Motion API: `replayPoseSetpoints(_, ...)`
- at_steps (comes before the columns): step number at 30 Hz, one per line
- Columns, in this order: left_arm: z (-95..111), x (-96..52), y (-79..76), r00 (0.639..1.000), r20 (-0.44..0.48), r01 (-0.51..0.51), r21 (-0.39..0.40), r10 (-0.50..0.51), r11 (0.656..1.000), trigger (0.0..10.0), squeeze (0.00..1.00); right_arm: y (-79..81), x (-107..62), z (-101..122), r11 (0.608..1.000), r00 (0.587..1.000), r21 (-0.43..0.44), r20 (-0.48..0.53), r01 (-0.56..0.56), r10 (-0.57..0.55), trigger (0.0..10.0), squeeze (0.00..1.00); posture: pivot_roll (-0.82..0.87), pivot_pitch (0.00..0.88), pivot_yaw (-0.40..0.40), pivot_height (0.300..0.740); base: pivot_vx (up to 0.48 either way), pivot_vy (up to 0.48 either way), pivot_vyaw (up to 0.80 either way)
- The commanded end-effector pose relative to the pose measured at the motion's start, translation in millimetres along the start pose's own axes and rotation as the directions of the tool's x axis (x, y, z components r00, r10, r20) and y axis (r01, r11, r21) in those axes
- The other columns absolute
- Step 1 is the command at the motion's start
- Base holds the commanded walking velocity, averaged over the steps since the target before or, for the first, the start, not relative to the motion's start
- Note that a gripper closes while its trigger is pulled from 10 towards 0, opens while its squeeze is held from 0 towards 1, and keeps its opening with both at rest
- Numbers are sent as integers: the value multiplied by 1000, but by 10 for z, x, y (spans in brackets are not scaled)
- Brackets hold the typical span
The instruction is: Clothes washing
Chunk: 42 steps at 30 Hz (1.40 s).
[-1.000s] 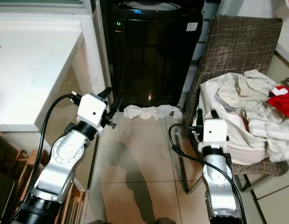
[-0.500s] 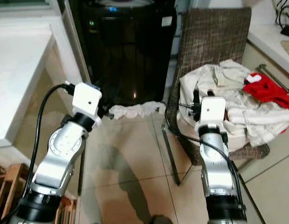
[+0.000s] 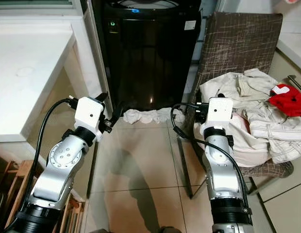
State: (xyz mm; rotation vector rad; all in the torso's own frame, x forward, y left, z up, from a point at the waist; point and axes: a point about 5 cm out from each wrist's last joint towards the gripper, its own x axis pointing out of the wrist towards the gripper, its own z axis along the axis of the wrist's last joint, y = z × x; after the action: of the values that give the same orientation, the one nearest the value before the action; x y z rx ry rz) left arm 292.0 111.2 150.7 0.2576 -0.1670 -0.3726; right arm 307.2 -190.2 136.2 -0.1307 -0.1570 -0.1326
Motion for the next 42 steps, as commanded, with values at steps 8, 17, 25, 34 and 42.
replayPoseSetpoints(8, -47, 10, -25, 1000, -20, 3, 61, -2, 998, 10000, 1000, -23, -4, -62, 1000, 1000, -8, -21, -7, 7, 10000, 1000, -123, 15, 16, 740, 0, 0, 0)
replayPoseSetpoints(17, -61, 15, -65, 1000, -21, 21, 56, -20, 998, 10000, 1000, -9, -20, -103, 999, 999, -37, -36, -26, 25, 10000, 1000, -126, 2, 21, 740, 0, 0, 0)
replayPoseSetpoints(25, -45, 61, -156, 996, -25, 85, 80, -83, 993, 10000, 0, 26, 10, -121, 997, 998, -67, -44, -40, 37, 10000, 0, -126, 0, 21, 740, 96, 0, 0)
replayPoseSetpoints(34, -2, 87, -166, 996, 3, 84, 79, -85, 993, 10000, 0, 76, 46, -77, 995, 997, -70, -19, -70, 69, 10000, 0, -130, 0, 26, 740, 480, 0, -415)
replayPoseSetpoints(42, -14, 97, -156, 998, -7, 70, 96, -69, 993, 10000, 0, 64, 28, -123, 995, 997, -68, -36, -67, 64, 10000, 0, -136, 1, 31, 740, 240, 0, -729)
